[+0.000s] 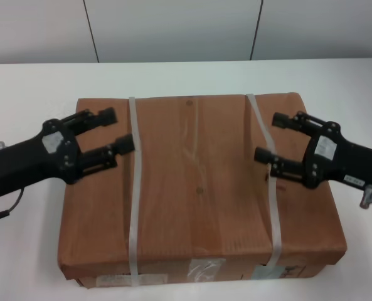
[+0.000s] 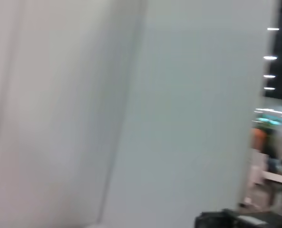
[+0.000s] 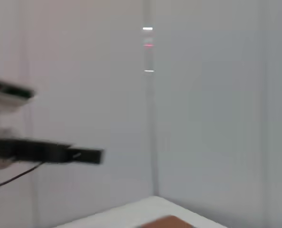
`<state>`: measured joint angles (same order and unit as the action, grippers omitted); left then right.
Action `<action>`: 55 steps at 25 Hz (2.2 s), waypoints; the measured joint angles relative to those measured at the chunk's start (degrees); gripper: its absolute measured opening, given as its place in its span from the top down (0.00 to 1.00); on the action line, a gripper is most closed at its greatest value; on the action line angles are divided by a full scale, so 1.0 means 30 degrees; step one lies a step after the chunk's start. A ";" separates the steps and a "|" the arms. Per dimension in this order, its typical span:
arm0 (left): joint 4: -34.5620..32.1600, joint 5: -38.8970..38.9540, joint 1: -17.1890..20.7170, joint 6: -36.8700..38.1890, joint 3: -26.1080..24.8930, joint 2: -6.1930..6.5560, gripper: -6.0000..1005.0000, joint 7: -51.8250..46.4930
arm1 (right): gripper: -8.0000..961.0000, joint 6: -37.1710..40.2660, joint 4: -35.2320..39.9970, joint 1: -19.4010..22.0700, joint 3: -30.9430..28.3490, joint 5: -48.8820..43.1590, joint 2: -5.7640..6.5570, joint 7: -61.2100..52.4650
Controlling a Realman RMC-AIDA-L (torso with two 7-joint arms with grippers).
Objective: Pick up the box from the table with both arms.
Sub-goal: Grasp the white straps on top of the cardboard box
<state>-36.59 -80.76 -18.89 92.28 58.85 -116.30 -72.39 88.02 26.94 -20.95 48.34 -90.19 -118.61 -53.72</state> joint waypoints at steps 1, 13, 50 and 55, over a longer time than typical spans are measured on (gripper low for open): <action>0.0104 -0.0025 0.0027 -0.0342 -0.0064 0.0008 0.26 -0.0221 | 0.14 -0.0575 -0.0307 0.0025 -0.0002 0.0369 0.0001 -0.0382; 0.3326 -0.0152 -0.0746 -0.5973 0.0616 -0.0082 0.26 -0.0644 | 0.15 -0.5757 -0.4096 -0.1350 -0.0003 0.1100 -0.0066 -0.3339; 0.5285 -0.1579 -0.4437 -0.8210 0.3482 -0.0189 0.29 -0.4319 | 0.20 -0.6721 -0.6172 -0.4838 0.1369 0.0915 -0.0157 -0.2259; 0.5212 -0.1334 -0.4649 -0.8296 0.3422 -0.0221 0.30 -0.4285 | 0.26 -0.6652 -0.6174 -0.4860 0.1273 0.1002 -0.0162 -0.0853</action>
<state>-20.96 -84.76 -32.84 67.39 69.12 -116.97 -85.24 68.07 8.42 -35.53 52.16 -87.19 -119.10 -56.28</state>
